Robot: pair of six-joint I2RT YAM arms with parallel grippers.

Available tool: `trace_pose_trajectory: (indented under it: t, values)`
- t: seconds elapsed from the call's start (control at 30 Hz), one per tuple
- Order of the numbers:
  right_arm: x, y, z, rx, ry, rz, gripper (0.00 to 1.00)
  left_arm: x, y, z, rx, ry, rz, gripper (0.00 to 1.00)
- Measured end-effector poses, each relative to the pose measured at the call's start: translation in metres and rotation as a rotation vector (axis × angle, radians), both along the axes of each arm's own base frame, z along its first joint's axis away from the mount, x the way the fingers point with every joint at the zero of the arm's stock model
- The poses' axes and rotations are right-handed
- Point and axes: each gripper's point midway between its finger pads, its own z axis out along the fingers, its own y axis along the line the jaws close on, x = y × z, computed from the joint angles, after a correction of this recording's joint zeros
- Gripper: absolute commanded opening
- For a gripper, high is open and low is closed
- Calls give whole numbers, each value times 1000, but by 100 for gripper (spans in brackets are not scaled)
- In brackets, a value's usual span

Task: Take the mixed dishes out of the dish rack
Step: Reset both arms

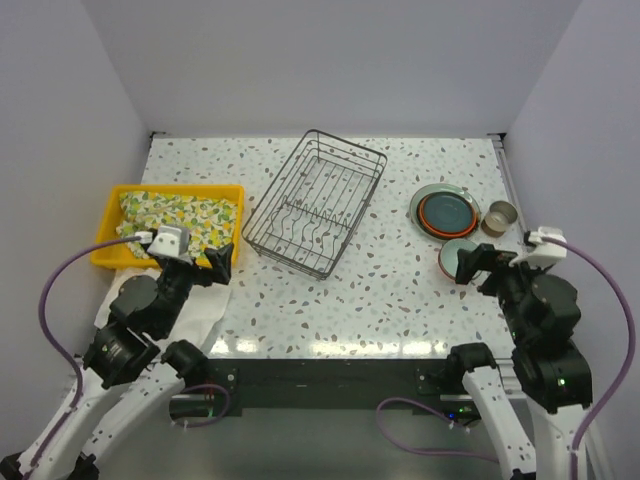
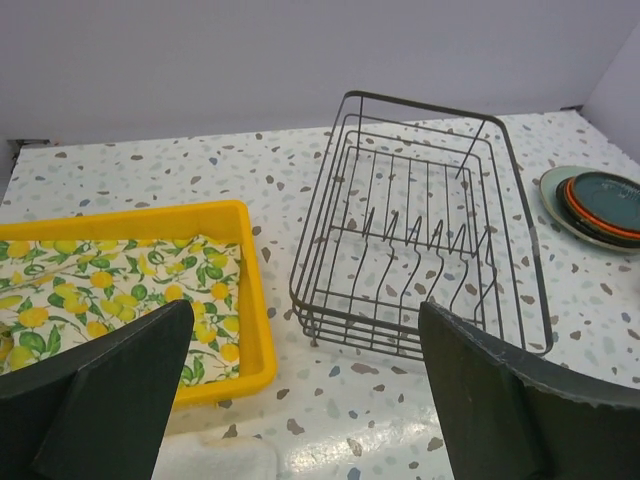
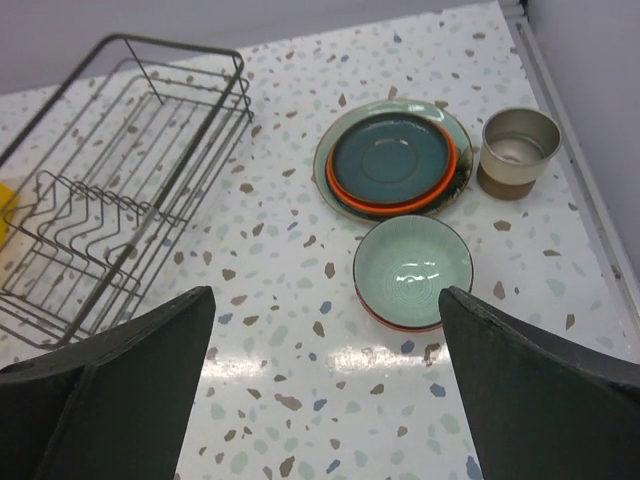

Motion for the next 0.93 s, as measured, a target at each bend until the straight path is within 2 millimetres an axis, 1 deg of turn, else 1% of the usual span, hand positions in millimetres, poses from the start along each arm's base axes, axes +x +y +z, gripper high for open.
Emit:
trace_pose_trajectory:
  t: [0.1, 0.17, 0.23, 0.33, 0.47, 0.77, 0.87, 0.93]
  values:
    - [-22, -5, 16, 12, -97, -11, 98, -18, 12, 16, -56, -40, 1, 100]
    - [-33, -8, 27, 23, -140, -15, 98, -29, 20, 27, -91, -67, 5, 100]
    - [-40, -9, 35, 30, -165, -13, 98, -39, 28, 37, -127, -93, 12, 100]
    - [-47, -9, 41, 44, -181, -4, 98, -52, 40, 49, -169, -121, 30, 100]
    - [-53, -8, 39, 71, -183, -1, 98, -61, 50, 56, -188, -119, 47, 100]
    - [-70, -7, 29, 126, -179, 9, 98, -76, 70, 52, -229, -105, 101, 100]
    - [-77, -8, 26, 131, -183, 9, 98, -79, 73, 53, -246, -106, 114, 100]
    - [-78, -8, 25, 131, -179, 10, 98, -79, 74, 53, -248, -106, 117, 100]
